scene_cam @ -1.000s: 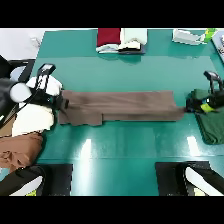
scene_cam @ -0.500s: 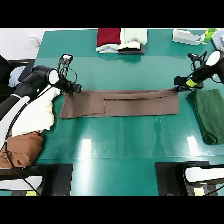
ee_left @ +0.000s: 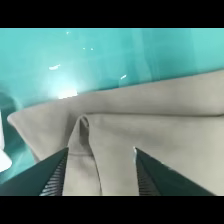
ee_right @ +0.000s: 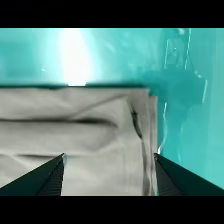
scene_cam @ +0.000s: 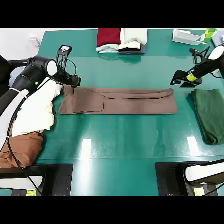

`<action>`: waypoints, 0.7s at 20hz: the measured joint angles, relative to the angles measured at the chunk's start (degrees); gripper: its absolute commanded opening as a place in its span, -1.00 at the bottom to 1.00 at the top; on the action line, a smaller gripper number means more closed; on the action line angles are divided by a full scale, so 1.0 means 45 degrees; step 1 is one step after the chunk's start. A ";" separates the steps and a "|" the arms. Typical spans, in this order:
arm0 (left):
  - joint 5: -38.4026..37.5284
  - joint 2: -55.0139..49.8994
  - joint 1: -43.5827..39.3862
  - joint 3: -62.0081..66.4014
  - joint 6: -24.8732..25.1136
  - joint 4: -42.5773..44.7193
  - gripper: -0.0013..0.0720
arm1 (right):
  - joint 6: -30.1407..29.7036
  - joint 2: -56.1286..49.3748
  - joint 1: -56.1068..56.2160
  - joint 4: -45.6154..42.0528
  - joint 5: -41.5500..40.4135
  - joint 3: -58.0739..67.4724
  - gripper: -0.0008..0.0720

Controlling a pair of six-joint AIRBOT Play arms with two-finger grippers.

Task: Fold the shirts.

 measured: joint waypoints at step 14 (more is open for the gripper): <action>-0.0690 -0.0015 -0.0005 0.0243 0.0024 -0.2327 -0.90 | -0.0151 -0.0073 0.0160 0.0185 -0.1540 -0.3725 -0.73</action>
